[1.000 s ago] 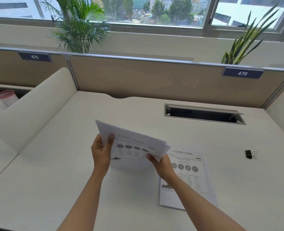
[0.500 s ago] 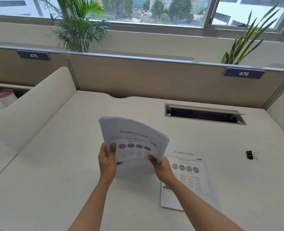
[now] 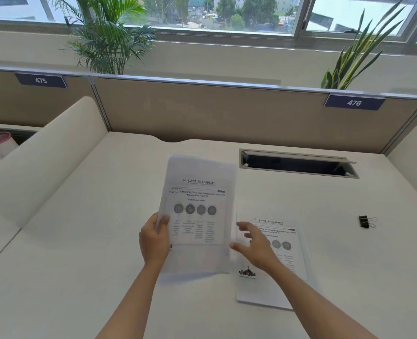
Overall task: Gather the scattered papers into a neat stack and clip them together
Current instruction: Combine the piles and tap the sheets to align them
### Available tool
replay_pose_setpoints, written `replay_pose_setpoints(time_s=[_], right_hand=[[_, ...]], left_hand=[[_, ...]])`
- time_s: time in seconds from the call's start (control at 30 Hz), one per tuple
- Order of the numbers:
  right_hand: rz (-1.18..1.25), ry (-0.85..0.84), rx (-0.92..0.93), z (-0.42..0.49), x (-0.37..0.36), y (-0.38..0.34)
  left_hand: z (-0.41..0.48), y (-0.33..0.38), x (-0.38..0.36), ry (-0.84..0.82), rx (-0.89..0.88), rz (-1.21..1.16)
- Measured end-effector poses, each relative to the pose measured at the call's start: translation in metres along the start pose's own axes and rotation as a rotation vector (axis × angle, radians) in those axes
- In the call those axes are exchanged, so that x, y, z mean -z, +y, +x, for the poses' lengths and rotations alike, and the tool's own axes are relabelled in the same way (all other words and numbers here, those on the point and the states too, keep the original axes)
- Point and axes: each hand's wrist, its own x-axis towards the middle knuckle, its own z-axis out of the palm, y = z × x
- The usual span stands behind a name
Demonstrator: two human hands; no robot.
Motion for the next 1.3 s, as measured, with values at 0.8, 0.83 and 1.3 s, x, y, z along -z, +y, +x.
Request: replay_pose_setpoints(time_s=[0.8, 0.83, 1.3], right_hand=[[-0.322, 0.308, -0.708, -0.028, 0.075, 0.054], [-0.295, 0.306, -0.72, -0.027, 0.076, 0.053], [-0.152, 0.299, -0.624, -0.033, 0.084, 0.061]], left_hand=[[-0.018, -0.008, -0.025, -0.192, 0.231, 0.461], [-0.018, -0.008, -0.025, -0.188, 0.235, 0.456], [-0.021, -0.014, -0.026, -0.211, 0.279, 0.425]])
